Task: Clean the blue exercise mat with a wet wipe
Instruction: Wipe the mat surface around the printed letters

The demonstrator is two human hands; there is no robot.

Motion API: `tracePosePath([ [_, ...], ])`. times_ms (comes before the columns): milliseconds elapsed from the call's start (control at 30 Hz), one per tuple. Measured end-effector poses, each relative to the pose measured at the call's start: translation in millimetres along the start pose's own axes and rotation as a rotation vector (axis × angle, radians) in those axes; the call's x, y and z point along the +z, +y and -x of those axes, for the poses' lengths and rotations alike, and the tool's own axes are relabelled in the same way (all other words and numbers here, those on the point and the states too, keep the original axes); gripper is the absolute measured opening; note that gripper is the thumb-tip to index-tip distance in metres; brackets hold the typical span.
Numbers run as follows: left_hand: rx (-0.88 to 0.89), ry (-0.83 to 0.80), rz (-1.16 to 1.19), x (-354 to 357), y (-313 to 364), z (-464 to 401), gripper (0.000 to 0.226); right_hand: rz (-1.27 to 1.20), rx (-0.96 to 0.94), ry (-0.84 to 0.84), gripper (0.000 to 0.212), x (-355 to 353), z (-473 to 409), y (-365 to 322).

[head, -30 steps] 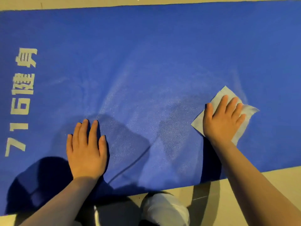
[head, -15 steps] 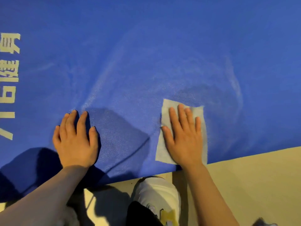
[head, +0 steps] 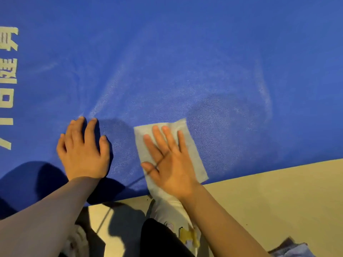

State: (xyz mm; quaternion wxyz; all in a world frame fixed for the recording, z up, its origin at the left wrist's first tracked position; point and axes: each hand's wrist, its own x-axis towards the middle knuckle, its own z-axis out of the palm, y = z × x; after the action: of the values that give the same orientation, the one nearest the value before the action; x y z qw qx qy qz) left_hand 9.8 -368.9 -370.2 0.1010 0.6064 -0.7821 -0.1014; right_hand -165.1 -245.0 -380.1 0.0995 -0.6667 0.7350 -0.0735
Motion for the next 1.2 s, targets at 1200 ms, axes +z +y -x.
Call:
tracePosePath([
  [1200,0.047,0.059,-0.008,3,-1,-1,0.054,0.056,-0.569,-0.131,0.095,-12,-5,40],
])
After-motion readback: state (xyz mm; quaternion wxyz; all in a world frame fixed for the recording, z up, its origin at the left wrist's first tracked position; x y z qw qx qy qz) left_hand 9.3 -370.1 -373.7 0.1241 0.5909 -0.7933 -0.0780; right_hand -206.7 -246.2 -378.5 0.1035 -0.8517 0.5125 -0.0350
